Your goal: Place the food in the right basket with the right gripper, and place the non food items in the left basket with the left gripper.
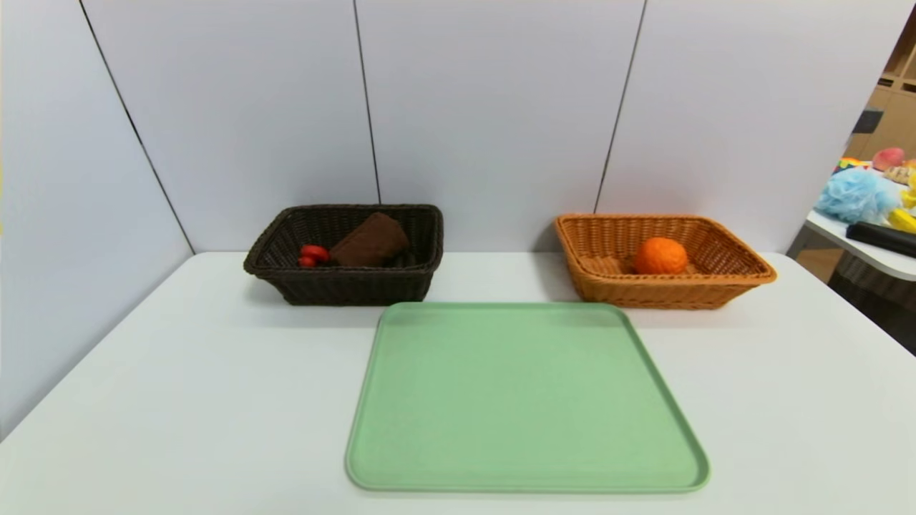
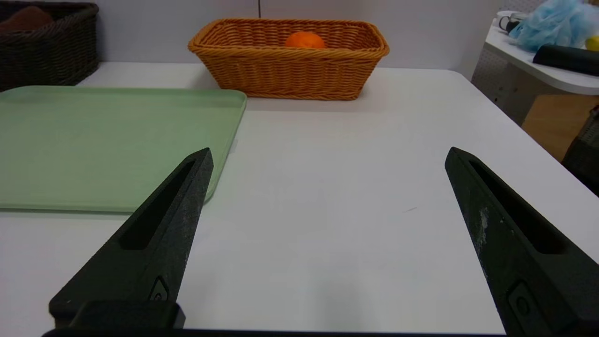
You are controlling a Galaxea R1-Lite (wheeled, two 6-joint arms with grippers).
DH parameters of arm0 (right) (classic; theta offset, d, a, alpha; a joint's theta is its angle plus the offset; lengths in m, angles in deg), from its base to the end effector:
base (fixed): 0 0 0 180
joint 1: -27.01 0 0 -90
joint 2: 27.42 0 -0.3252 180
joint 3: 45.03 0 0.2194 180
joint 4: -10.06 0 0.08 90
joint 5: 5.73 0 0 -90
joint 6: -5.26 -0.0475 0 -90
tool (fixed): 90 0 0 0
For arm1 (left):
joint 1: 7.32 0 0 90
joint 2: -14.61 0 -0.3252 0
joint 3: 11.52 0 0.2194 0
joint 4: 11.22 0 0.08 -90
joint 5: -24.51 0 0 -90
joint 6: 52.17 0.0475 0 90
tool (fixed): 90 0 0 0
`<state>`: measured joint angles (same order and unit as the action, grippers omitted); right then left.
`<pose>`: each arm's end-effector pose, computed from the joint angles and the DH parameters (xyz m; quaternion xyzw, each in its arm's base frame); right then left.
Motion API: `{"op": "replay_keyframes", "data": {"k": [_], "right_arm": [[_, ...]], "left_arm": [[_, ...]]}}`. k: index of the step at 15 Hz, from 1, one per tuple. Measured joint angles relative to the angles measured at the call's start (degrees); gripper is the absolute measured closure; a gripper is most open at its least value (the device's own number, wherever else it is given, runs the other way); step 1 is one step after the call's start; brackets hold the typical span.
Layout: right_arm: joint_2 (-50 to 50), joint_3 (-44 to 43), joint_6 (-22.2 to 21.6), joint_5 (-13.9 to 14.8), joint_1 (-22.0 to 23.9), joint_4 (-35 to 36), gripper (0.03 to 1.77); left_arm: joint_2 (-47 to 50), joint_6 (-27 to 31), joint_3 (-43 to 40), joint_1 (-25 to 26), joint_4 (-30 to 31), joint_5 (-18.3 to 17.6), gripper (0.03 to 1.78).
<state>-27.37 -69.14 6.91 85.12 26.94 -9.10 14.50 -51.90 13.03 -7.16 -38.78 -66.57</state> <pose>0.0020 -0.0007 0.1006 -0.0140 -0.0435 -0.0074 0.9989 0.0018 -0.0009 0.0845 0.0021 0.0272 -0.0081 0.9996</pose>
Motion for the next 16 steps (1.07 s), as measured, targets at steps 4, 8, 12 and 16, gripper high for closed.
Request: {"op": "replay_keyframes", "data": {"k": [4, 8, 12, 16], "right_arm": [[0.0, 2.95, -0.05, -0.41, 0.0, 1.87, 0.09], [0.0, 3.8, 0.39, -1.29, 0.0, -0.55, 0.09], [0.0, 3.72, 0.15, -1.93, -0.06, -0.89, 0.09], [0.0, 3.88, -0.39, -1.73, -0.09, -0.39, 0.09]], "left_arm": [[0.0, 0.22, -1.12, 0.0, 0.41, 0.59, 0.12], [0.0, 0.24, -1.6, 0.0, 0.57, 0.56, 0.12], [0.0, -0.11, -1.62, 0.0, 0.57, 0.52, 0.12], [0.0, -0.67, -1.62, 0.0, 0.55, 0.56, 0.12]]}}
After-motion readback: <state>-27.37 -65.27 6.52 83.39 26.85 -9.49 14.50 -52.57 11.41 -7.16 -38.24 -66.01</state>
